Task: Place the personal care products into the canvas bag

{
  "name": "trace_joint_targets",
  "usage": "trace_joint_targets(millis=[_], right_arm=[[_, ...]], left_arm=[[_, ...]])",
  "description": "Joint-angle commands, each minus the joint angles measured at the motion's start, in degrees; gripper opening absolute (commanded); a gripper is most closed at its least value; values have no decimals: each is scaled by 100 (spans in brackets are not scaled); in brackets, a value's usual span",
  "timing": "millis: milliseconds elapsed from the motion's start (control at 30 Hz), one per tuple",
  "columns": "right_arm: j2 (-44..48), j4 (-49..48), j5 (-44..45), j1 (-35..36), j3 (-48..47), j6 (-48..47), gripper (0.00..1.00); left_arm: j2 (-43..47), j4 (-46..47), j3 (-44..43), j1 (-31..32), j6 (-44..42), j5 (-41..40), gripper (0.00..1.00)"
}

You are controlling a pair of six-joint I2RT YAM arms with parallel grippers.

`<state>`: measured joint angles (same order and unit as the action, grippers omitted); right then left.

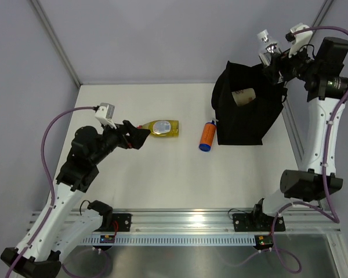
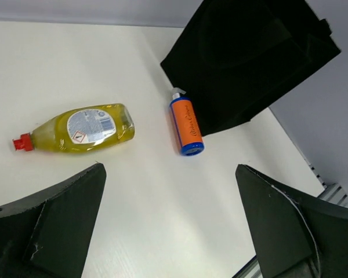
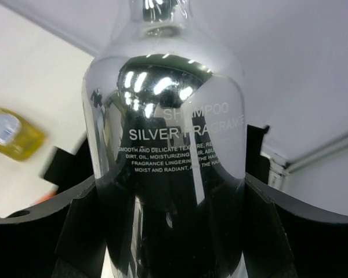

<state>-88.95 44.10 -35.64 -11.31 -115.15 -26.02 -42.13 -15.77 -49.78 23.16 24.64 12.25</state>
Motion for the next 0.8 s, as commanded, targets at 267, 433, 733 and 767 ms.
trace_joint_targets(millis=[267,433,733,767], right_arm=[[-2231,2094,-830,-196,-1906,-2557,0],[-2390,2514,-1023,-187,-1607,-3163,19],[-2303,2439,-997,-55,-1009,-2753,80],[-2268,2359,-1024,-55,-1018,-2568,83]], left_arm=[[495,-190,548,-39,-443,-417,99],[460,231,741,-39,-583,136,99],[-900,1524,584,161,129,1534,99],[-1250,1498,479,267,102,1509,99]])
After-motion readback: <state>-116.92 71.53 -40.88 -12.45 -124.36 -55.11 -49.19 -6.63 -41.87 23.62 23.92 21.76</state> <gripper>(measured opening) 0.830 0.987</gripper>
